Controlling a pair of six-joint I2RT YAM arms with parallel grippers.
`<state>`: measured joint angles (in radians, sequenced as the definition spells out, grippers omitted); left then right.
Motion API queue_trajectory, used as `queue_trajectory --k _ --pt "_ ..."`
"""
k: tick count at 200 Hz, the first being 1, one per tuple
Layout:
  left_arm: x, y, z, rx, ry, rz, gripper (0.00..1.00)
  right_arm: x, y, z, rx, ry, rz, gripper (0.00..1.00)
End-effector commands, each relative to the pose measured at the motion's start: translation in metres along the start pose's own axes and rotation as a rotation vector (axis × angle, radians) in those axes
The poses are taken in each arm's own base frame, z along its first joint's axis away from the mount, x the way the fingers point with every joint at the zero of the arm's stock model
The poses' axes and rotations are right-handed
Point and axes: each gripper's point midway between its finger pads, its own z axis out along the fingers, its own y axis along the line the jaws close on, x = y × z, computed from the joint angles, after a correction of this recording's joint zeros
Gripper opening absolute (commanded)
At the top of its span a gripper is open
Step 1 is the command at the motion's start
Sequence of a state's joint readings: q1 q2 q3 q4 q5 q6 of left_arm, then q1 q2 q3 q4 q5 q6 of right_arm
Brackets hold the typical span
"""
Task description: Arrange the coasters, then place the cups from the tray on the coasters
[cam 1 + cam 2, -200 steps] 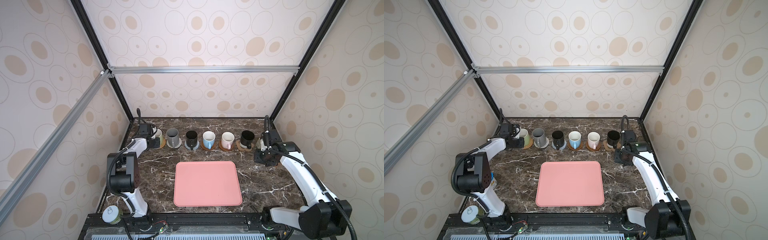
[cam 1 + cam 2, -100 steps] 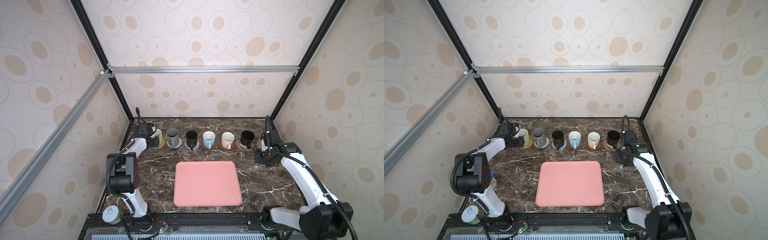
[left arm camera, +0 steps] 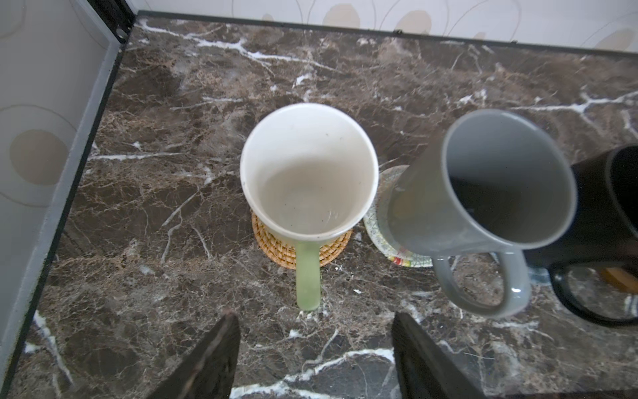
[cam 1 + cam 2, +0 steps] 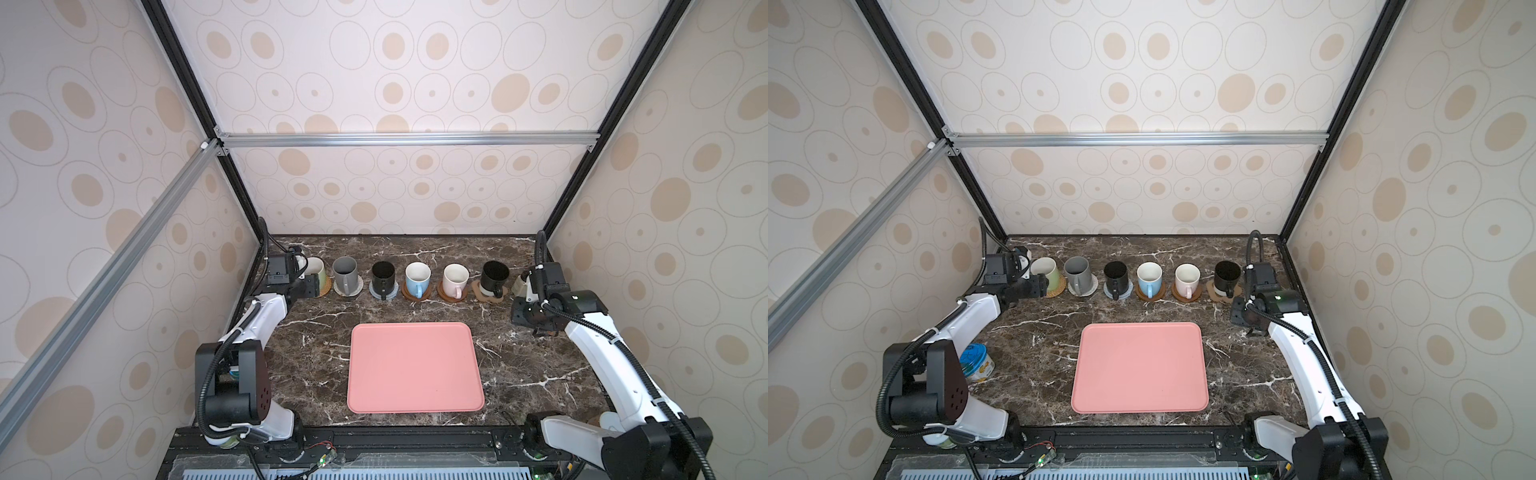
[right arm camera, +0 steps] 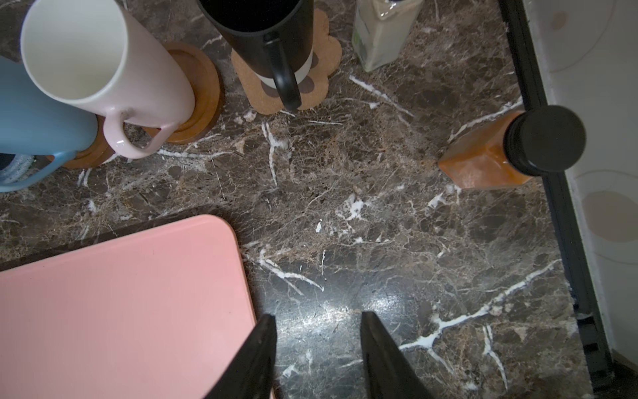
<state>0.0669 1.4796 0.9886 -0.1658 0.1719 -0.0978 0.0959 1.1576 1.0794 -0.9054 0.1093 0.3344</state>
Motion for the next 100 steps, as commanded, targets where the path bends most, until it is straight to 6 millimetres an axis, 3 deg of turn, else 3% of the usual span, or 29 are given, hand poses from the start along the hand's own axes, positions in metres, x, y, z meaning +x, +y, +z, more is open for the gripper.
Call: queue_trajectory --k 1,28,79,82,100 --pt "-0.019 -0.005 -0.017 0.035 -0.117 -0.032 0.75 -0.015 -0.003 -0.001 0.002 -0.104 -0.01 0.46" --pt "-0.021 -0.011 -0.032 0.073 -0.226 -0.067 0.99 -0.027 -0.005 0.001 0.001 -0.228 -0.018 0.55" --pt "-0.007 -0.001 -0.041 0.035 -0.392 -0.129 1.0 -0.038 -0.013 0.028 0.036 -0.468 -0.077 0.94" --pt "-0.004 0.0 -0.041 0.029 -0.401 -0.131 1.0 -0.037 -0.014 0.031 0.043 -0.472 -0.085 1.0" --pt "0.01 0.009 -0.041 -0.011 -0.46 -0.136 1.0 -0.033 -0.021 0.05 0.085 -0.531 -0.102 0.99"
